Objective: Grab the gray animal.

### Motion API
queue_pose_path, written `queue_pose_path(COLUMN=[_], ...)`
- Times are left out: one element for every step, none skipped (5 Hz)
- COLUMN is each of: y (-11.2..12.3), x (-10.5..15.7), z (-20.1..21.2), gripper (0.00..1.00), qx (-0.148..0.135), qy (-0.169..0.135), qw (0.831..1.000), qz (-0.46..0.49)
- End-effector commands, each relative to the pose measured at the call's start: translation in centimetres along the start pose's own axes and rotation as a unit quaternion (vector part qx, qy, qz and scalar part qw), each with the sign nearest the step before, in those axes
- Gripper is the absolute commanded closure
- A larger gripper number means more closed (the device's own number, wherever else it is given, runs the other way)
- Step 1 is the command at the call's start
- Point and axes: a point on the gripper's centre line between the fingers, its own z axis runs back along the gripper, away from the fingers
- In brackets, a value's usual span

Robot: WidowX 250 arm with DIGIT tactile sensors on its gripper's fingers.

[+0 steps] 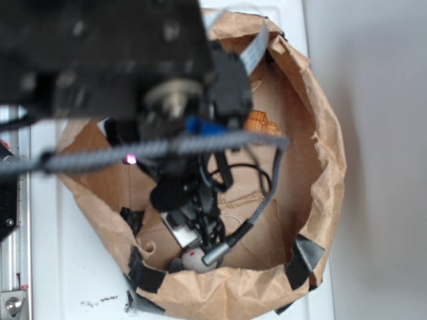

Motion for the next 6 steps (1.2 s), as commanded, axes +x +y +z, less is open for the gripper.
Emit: queue_pose_path(y=[0.0,0.0,0.1,-0.7,-2.9,-4.0], x=[0.4,0.4,0.5,1.3,5.5,6.8], z=[1.1,1.1,-0.5,-1.6,-3.1,-5.1], gripper=[0.0,0.0,0.0,0.0,0.0,0.0], qx=[-0.01,-0.01,-0.062,-0.074,-0.08,-0.058], qy=[-0.017,-0.017,-0.014,-0.022,-0.015,-0.004], qw=[1.0,1.0,0.996,0.991,0.981,0.975], qz=[-0.003,-0.003,0.065,0.106,0.177,0.215])
